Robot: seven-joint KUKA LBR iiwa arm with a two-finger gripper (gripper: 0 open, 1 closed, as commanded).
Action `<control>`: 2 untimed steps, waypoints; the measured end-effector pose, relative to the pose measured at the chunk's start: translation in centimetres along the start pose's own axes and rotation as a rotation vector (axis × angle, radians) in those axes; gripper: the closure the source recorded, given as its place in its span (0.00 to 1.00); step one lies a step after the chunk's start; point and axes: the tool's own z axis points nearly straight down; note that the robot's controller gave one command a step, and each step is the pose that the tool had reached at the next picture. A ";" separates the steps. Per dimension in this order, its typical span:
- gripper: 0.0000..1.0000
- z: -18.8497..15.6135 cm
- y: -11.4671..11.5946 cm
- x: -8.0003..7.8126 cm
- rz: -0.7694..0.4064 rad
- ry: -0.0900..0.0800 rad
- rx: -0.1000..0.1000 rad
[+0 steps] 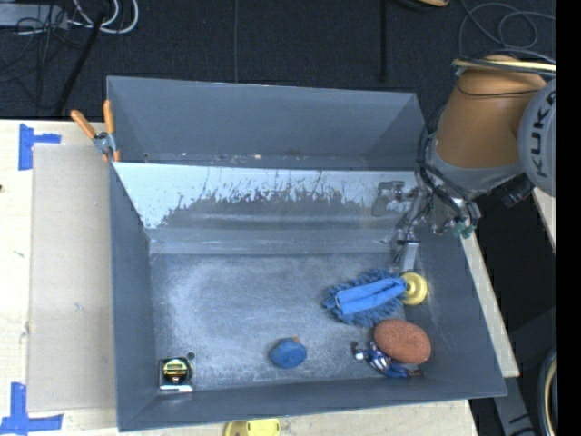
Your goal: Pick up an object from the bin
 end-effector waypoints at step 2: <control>0.00 4.8 0.1 2.0 -0.035 -0.012 0.002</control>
Offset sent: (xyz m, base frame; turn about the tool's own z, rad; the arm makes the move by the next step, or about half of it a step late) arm -0.0400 -0.0003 -0.0943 -0.0620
